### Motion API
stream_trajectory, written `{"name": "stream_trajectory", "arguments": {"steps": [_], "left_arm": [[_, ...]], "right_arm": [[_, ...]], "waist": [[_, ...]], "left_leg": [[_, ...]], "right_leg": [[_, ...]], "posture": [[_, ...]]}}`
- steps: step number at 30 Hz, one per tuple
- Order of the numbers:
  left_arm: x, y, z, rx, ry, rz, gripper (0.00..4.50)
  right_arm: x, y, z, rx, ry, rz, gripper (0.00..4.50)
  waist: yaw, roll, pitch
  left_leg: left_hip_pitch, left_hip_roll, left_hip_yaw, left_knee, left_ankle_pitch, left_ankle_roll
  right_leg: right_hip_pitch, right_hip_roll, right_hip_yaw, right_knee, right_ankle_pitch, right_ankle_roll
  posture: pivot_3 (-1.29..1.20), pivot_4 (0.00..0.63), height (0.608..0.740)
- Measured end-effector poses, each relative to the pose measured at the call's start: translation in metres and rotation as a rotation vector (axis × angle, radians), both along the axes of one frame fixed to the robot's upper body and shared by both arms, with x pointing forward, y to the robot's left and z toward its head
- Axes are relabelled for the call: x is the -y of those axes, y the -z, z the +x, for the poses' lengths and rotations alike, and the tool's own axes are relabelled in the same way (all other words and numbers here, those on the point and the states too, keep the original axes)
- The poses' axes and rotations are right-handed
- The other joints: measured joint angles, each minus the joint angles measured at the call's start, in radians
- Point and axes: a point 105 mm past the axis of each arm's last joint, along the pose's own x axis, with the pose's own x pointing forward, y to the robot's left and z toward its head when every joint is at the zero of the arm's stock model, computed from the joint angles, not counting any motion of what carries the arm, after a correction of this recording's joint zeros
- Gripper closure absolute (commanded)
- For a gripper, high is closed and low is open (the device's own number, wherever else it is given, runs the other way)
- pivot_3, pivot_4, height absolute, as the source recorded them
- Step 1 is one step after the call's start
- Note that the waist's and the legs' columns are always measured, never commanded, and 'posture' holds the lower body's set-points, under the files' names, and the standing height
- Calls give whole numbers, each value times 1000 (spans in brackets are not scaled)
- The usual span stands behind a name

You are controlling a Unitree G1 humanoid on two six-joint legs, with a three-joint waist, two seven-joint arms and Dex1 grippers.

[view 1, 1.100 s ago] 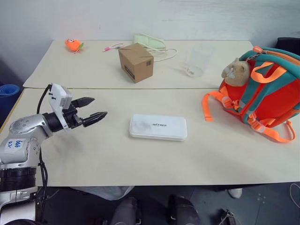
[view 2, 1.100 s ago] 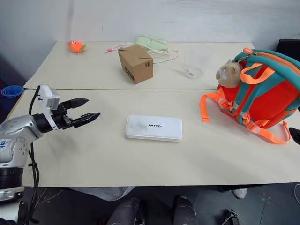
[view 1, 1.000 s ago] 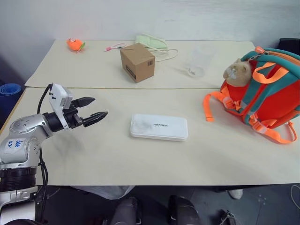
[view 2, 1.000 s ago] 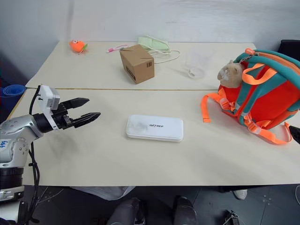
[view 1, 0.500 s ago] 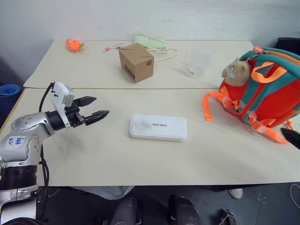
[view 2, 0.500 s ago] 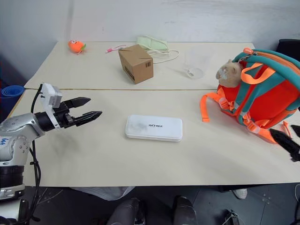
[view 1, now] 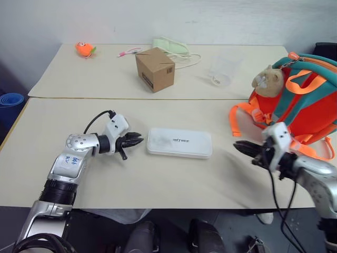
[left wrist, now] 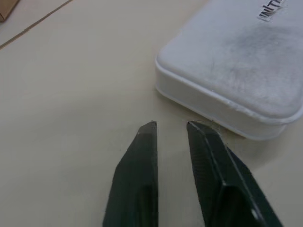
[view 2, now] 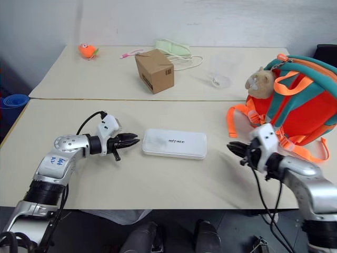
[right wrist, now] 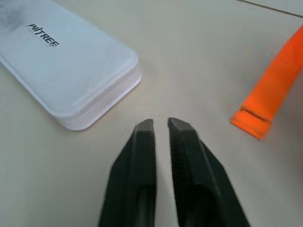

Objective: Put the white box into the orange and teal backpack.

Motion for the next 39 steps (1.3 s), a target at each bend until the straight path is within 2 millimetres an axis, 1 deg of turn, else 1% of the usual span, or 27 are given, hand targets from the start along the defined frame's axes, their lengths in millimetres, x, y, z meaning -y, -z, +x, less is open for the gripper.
{"name": "stream_trajectory", "arguments": {"steps": [2,5,7,10,13,16,18,19,21,24,26,28,29,32,34,37,39], "left_arm": [[5,0,0,-15,16,-13,4478],[19,3,-2,-57,42,-58,4478],[32,5,-5,-93,55,-93,4478],[36,5,-6,-113,48,-97,4478],[33,8,-5,-145,4,-94,3903],[22,12,-4,-230,-66,-129,2976],[11,10,-4,-395,-137,-287,2406],[5,7,-3,-472,-170,-359,2041],[-3,3,-4,-568,-200,-448,1511],[-1,-2,-4,-682,-200,-517,574],[2,-3,-4,-726,-186,-530,15],[7,-4,-4,-751,-163,-532,15],[13,-4,-4,-770,-147,-535,15],[42,-2,-1,-829,-85,-570,15],[59,0,-2,-850,-40,-564,15],[76,2,-2,-886,-8,-567,576],[80,5,-1,-918,-12,-597,1198]], "right_arm": [[-9,8,7,-13,-3,-19,4500],[-20,15,16,-21,2,-36,4500],[-26,20,22,-27,14,-39,4500],[-24,22,28,-13,49,-53,4500],[-26,22,32,5,72,-60,4500],[-24,22,33,19,89,-78,4500],[-20,23,32,20,95,-94,4500],[-17,25,31,21,98,-101,4500],[-14,25,30,25,106,-105,4500],[-12,25,30,27,114,-108,4500],[-16,27,30,25,107,-95,4500],[-19,28,30,29,106,-86,4500],[-22,28,30,33,103,-79,4500],[-29,29,32,41,105,-60,4500],[-34,30,33,45,99,-57,4500],[-34,30,33,57,99,-71,4500],[-33,30,33,61,101,-75,4500]], "waist": [[0,0,0],[1,0,0],[1,0,0],[-1,0,0],[-5,0,0],[-11,0,0],[-14,0,0],[-17,0,0],[-22,0,0],[-23,0,0],[-21,0,0],[-19,0,0],[-18,0,0],[-7,0,0],[-5,0,0],[-2,0,0],[-2,0,0]], "left_leg": [[0,0,0,0,0,0],[-1,0,0,0,1,1],[-1,0,0,1,1,1],[-1,-1,-1,1,2,1],[-1,0,-1,1,2,0],[-1,0,-1,1,2,0],[-1,0,-2,1,3,0],[-1,0,-2,1,3,1],[-1,0,-2,1,4,0],[0,-1,-2,1,4,0],[2,-1,-2,1,4,-1],[3,-1,-2,1,4,-1],[3,-1,-2,1,4,-1],[4,-3,-3,1,4,-1],[4,-3,-3,1,4,-1],[4,-3,-3,1,4,-1],[4,-3,-3,1,4,-1]], "right_leg": [[0,0,0,0,0,0],[0,0,-1,0,0,0],[0,0,-1,0,0,0],[0,0,-2,0,0,0],[0,0,-2,1,0,0],[0,0,-2,1,0,0],[0,0,-2,1,0,0],[1,0,-3,1,0,0],[1,0,-3,2,0,0],[2,0,-3,2,0,0],[3,1,-3,2,0,0],[4,0,-2,2,0,0],[5,0,-2,2,0,0],[5,0,-1,2,0,0],[6,0,-1,2,0,0],[6,0,-1,3,0,0],[5,0,-1,3,0,0]], "posture": [[0,150,740],[0,150,740],[0,150,740],[0,150,740],[0,150,740],[0,150,740],[0,150,740],[0,150,740],[0,150,740],[0,150,740],[0,150,740],[0,150,740],[0,150,740],[0,150,740],[0,150,740],[0,150,740],[0,150,740]]}}
